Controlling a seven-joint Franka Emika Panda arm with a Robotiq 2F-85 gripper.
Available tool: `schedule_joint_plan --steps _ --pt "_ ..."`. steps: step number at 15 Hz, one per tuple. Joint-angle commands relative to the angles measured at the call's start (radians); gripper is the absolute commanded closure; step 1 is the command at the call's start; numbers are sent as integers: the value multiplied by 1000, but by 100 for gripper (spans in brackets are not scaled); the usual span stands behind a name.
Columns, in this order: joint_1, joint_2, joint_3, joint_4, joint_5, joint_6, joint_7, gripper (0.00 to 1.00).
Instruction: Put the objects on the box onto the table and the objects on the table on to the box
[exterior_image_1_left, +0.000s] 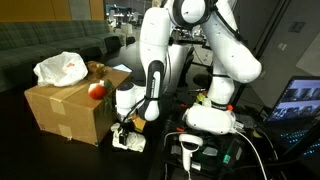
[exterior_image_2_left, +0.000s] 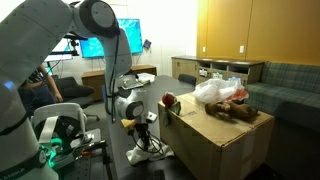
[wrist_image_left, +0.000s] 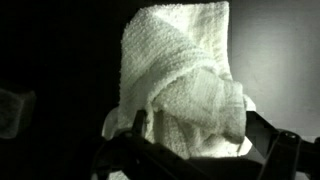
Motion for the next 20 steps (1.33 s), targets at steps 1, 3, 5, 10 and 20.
schedule_joint_plan --steps 1,3,5,10,20 --pt "33 46 5 45 119 -14 -100 0" --pt "37 79 3 73 161 -20 -125 0" --pt "23 111 7 103 194 -37 -146 0" --pt "17 120 -8 103 230 -29 -173 42" --pt "84 -122 -113 -142 143 56 -333 95"
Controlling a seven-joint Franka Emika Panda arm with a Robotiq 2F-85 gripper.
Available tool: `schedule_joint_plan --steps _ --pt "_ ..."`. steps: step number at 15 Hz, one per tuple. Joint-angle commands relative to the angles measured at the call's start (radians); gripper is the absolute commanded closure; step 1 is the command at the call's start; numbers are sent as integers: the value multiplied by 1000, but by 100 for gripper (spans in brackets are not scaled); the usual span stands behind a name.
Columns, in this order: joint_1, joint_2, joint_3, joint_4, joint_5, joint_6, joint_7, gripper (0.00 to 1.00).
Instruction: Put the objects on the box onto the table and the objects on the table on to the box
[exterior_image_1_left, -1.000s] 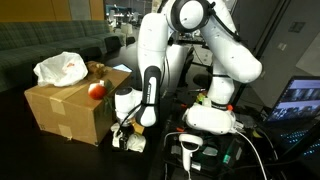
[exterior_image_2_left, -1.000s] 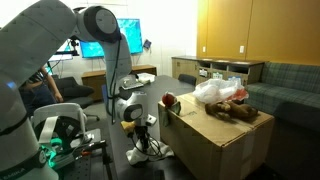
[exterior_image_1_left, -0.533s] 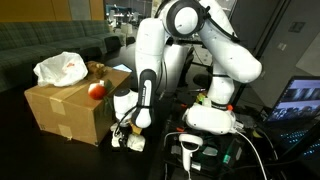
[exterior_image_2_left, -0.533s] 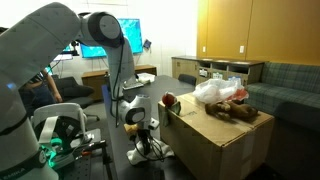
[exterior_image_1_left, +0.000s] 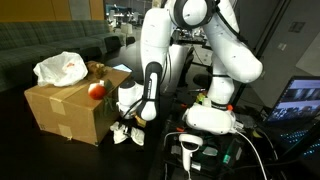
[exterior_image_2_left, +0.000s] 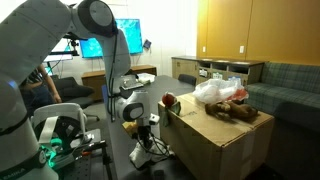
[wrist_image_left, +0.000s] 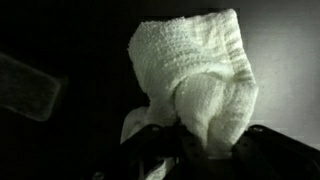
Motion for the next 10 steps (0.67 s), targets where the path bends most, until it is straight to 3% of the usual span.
schedule_joint_plan --steps 1,6,10 --pt "20 -138 -41 -130 -47 33 -98 97" --pt "-26 -313 -54 -240 -120 -35 -214 95" --pt "-44 -490 -90 -295 -214 -200 -244 95"
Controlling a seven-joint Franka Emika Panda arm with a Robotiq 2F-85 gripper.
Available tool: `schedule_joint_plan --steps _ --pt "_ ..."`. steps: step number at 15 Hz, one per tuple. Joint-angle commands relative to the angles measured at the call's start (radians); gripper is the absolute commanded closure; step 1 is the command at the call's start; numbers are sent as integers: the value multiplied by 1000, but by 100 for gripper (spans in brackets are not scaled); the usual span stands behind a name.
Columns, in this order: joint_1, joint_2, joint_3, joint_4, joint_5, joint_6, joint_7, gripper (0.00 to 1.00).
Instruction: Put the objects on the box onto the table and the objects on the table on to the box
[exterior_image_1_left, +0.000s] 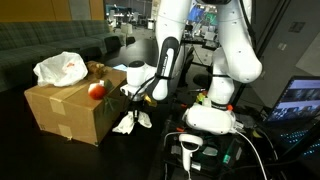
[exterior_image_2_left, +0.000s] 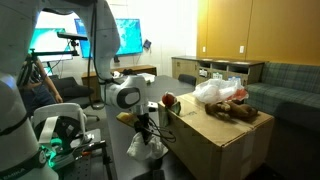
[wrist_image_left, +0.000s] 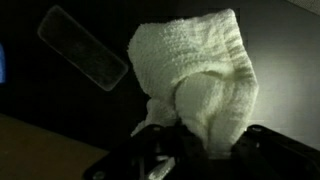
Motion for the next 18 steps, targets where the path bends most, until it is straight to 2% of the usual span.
schedule_joint_plan --steps 1,4,9,13,18 --pt "-20 -220 -36 -75 -108 -164 -12 95" --pt "-98 -373 2 -56 -189 -339 13 95" --pt "-244 -561 116 41 -135 -585 5 95" --pt "-309 -617 173 156 -105 -702 24 95" --pt "-355 -590 212 286 -147 -745 46 95"
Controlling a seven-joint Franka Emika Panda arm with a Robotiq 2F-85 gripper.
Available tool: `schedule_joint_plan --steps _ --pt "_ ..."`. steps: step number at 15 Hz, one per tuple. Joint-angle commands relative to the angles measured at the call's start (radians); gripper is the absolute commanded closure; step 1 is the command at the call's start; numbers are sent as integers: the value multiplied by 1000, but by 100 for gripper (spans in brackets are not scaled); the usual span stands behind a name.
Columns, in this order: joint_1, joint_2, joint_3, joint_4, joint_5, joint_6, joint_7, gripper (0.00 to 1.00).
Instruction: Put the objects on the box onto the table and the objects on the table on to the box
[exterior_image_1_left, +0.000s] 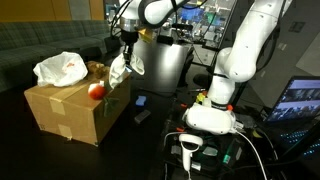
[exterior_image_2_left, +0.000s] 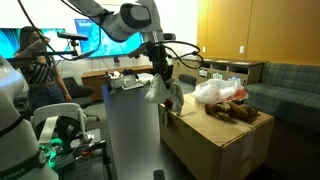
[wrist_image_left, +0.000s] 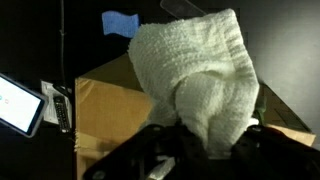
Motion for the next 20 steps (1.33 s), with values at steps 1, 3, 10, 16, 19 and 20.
schedule_joint_plan --steps 1,3,10,16,19,20 --pt "-39 29 38 99 -36 -38 28 95" --pt "-53 58 49 144 -87 -28 63 95" --pt "-43 162 82 312 -325 -6 119 95" --pt "12 285 113 469 -464 0 29 95" --pt "35 326 126 498 -438 24 -117 95" --pt "42 339 130 502 -435 31 -162 95"
